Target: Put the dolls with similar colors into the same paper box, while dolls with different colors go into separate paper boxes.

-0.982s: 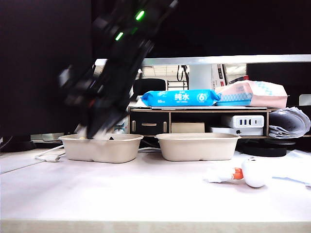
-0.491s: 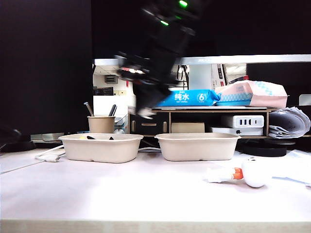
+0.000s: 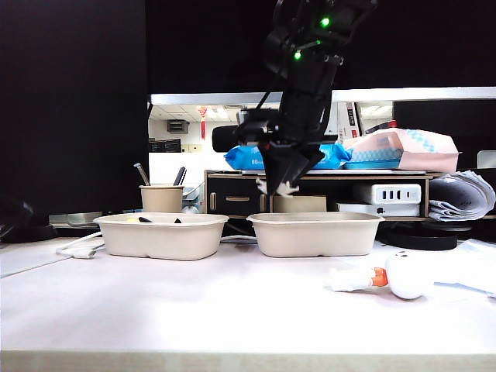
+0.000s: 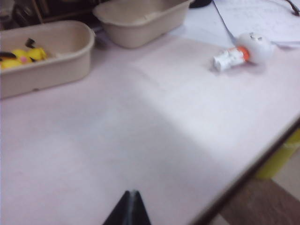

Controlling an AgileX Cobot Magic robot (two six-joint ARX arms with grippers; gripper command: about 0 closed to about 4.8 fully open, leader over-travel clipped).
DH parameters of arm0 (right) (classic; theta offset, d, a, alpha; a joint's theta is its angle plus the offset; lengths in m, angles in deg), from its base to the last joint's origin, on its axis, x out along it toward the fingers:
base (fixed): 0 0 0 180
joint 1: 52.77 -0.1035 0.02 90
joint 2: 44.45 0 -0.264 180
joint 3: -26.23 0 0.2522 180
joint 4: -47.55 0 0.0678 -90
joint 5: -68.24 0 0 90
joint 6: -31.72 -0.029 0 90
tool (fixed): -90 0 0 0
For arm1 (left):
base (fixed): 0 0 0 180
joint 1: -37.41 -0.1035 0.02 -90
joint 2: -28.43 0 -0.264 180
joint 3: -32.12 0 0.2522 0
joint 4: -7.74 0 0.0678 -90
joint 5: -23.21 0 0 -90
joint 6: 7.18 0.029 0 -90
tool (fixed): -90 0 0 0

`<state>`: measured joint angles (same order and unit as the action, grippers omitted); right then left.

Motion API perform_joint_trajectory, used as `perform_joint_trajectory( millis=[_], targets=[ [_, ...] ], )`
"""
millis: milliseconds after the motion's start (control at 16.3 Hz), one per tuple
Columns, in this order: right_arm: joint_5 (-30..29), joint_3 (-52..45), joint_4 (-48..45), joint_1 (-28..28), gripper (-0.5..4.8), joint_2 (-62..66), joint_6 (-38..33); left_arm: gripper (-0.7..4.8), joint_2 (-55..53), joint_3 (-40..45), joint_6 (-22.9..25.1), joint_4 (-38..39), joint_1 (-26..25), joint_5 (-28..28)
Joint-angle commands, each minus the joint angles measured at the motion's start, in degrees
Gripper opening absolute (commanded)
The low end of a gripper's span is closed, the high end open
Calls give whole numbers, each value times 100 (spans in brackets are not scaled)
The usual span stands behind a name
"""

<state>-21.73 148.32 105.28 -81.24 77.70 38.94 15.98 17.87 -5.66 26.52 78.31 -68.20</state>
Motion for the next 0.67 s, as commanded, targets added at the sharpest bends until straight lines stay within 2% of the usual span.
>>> perform_joint_trajectory(
  millis=[61, 184, 245, 368, 552, 675],
  targets=[
    [-11, -31, 76, -44, 77, -22, -17, -5, 640, -4, -2, -76, -437, 13],
    [0, -31, 76, -44, 77, -22, -17, -5, 1152, -4, 0, -85, -748, 11],
    [13, -31, 127, -39, 111, -22, -20, -5, 1226, -9, 0, -153, -844, -4],
    [199, -31, 278, -39, 230, -22, -48, -5, 1226, -4, 0, -101, -846, 11],
    [122, -13, 824, -39, 231, -101, -31, -5, 957, -15, 0, -133, -846, 11],
    [26, -17, 1519, -39, 231, -258, 48, -5, 98, -15, -2, -144, -844, 11]
  ],
)
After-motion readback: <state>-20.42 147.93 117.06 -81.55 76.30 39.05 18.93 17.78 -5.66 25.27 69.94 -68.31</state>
